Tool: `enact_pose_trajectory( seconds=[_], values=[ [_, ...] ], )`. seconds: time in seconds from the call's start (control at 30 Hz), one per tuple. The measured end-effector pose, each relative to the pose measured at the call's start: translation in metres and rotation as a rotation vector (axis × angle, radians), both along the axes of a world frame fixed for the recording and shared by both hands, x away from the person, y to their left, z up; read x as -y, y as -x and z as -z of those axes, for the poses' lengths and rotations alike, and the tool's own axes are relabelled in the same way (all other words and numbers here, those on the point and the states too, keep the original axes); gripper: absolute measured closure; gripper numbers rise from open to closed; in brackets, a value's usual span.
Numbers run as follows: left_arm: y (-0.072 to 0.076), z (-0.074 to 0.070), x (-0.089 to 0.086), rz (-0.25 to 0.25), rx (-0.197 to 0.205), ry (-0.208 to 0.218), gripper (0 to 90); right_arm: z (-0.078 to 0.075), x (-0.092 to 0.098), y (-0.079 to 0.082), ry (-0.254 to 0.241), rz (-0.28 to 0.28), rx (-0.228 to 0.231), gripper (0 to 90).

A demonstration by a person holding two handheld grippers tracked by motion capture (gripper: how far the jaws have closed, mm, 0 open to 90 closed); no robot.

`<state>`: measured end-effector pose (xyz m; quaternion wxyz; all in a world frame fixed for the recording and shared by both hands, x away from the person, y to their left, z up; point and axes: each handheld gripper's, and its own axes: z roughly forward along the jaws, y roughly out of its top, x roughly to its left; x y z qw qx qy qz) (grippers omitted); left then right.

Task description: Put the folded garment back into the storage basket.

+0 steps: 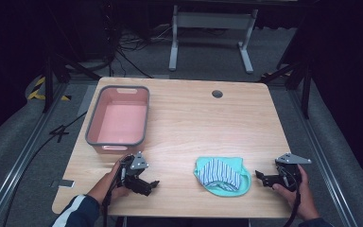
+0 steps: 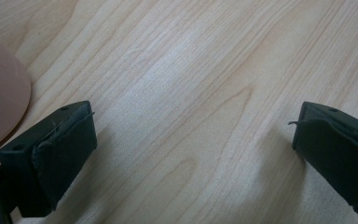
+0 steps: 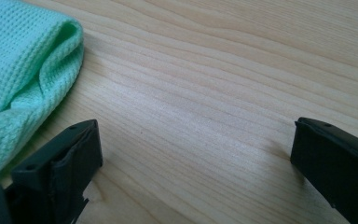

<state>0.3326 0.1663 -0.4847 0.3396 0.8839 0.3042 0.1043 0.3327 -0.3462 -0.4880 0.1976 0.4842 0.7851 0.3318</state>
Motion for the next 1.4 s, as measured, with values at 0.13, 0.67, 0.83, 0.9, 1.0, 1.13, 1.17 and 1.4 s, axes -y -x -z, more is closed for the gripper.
enact_pose_trajectory(
  seconds=[0.13, 0.67, 0.83, 0.9, 1.0, 1.13, 1.17, 1.4],
  values=[
    [-0.001, 0.000, 0.000, 0.006, 0.000, 0.001, 0.0, 0.000, 0.000, 0.000, 0.000, 0.000, 0.000, 2.3],
    [0.001, -0.002, -0.001, 0.026, 0.004, -0.010, 1.9, -0.003, 0.005, 0.005, -0.009, 0.023, 0.011, 18.7],
    [0.002, -0.004, 0.011, 0.079, 0.007, -0.005, 10.5, -0.004, 0.004, 0.006, -0.019, 0.017, 0.019, 25.9],
    [0.003, -0.006, 0.016, 0.083, 0.012, -0.006, 14.5, -0.004, 0.004, 0.006, -0.023, 0.008, 0.020, 29.1],
    [0.002, -0.010, 0.027, 0.101, 0.010, -0.017, 23.2, -0.010, 0.001, 0.010, -0.040, -0.033, 0.034, 40.8],
    [-0.004, -0.016, 0.042, 0.101, 0.002, 0.026, 26.1, -0.021, -0.010, 0.015, -0.035, -0.080, 0.070, 49.5],
    [-0.005, -0.017, 0.046, 0.106, 0.007, 0.023, 26.1, -0.024, -0.015, 0.016, -0.032, -0.100, 0.074, 50.4],
    [-0.020, -0.028, 0.084, 0.119, 0.019, 0.053, 30.2, -0.032, -0.031, 0.016, -0.072, -0.135, 0.072, 49.5]
  ],
)
